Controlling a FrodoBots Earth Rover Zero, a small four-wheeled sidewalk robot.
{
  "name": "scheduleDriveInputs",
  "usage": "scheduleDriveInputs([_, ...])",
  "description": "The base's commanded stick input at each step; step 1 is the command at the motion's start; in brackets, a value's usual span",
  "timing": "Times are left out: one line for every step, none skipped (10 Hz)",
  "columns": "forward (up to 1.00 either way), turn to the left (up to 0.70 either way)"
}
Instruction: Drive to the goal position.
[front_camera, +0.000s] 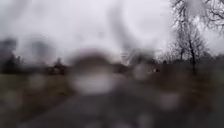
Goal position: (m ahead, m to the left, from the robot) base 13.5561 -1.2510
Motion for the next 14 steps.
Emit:
scheduleDriveInputs([0.85, 0.00])
scheduleDriveInputs([0.85, 0.00])
scheduleDriveInputs([0.85, 0.00])
scheduleDriveInputs([0.85, 0.00])
scheduleDriveInputs([0.85, 0.00])
scheduleDriveInputs([0.85, 0.00])
scheduleDriveInputs([0.85, 0.00])
scheduleDriveInputs([0.85, 0.00])
scheduleDriveInputs([0.85, 0.00])
scheduleDriveInputs([0.85, 0.00])
scheduleDriveInputs([0.85, 0.00])
scheduleDriveInputs([0.85, 0.00])
scheduleDriveInputs([0.85, 0.00])
scheduleDriveInputs([0.85, 0.00])
